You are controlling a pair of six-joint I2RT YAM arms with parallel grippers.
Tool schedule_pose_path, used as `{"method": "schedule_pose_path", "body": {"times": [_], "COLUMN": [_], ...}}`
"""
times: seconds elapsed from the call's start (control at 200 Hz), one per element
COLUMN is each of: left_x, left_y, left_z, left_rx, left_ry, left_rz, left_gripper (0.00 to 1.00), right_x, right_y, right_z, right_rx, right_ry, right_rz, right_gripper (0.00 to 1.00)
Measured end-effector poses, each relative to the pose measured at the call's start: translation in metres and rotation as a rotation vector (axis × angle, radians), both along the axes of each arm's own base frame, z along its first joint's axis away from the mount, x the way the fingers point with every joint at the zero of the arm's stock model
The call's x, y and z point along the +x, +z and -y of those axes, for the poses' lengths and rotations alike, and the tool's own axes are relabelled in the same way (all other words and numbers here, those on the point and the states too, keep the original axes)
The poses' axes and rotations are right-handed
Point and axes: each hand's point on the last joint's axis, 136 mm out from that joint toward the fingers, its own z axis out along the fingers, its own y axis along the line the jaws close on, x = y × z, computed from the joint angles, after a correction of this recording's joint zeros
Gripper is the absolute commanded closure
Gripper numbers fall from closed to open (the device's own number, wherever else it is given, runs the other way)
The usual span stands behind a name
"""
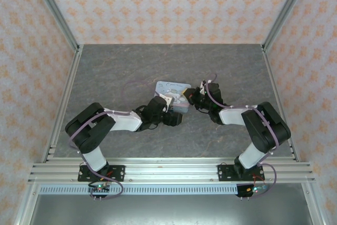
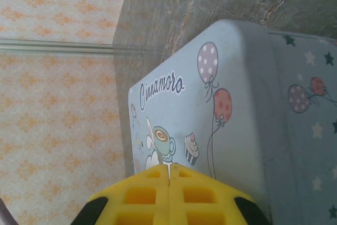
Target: Unlock a padlock with a key
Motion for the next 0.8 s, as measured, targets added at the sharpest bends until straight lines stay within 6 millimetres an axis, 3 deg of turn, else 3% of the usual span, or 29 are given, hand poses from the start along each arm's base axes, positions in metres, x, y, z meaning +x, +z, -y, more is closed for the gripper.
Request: {"method": "schedule_pose_path", "body": {"times": [0.315, 0.801], "left_x": [0.013, 0.013], "left_y": [0.002, 0.016], "left_z": [0.009, 0.015], "left_rx": [-0.030, -0.260], "left_ry": [0.006, 0.101], "left_rz": [0.047, -0.019], "left_gripper": [0.14, 0.14], "right_x": [0.006, 0.007], "right_y": [0.000, 0.000], "right_z": [0.000, 0.001], "right_rx": [0.006, 0.006], "right_ry": [-0.008, -0.009], "right_rz": [0.006, 0.006], "right_gripper": [1.00, 1.00]}}
